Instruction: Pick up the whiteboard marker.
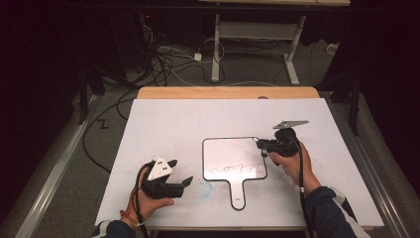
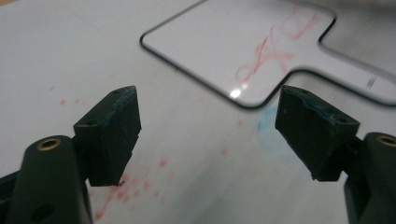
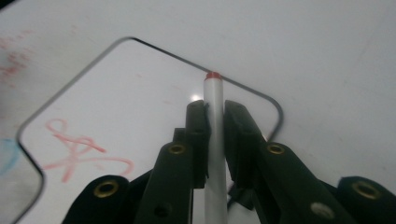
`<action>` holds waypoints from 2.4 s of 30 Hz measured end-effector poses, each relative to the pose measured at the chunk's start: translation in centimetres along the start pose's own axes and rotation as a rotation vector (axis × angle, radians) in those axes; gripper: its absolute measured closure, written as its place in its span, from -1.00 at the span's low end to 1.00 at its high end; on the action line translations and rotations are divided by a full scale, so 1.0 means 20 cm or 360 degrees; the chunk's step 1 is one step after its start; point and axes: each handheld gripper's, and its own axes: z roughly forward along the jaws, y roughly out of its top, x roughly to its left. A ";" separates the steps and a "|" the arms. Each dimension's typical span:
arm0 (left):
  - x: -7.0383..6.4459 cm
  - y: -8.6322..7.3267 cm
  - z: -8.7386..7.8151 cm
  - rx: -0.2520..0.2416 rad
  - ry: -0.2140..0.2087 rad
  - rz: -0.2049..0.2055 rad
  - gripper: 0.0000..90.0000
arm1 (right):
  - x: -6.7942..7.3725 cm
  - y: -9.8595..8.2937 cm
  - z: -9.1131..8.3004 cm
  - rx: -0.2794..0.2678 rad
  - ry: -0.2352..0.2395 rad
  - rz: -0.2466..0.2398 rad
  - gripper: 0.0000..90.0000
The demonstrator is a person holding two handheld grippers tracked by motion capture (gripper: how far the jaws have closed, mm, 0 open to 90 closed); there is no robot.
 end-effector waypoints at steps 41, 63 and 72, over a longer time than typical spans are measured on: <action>-0.27 0.34 0.50 -0.0161 -0.0416 -0.0028 0.74 | 0.43 -0.04 -0.17 -0.0485 0.0245 -0.0158 0.61; -0.14 0.26 0.47 -0.0127 -0.0239 0.0037 0.74 | 0.19 -0.42 -0.48 -0.0483 -0.0297 -0.0420 -0.13; -0.13 0.27 0.49 -0.0069 -0.0226 0.0177 0.74 | 0.17 -0.52 -0.50 -0.0427 -0.0284 -0.0437 -0.20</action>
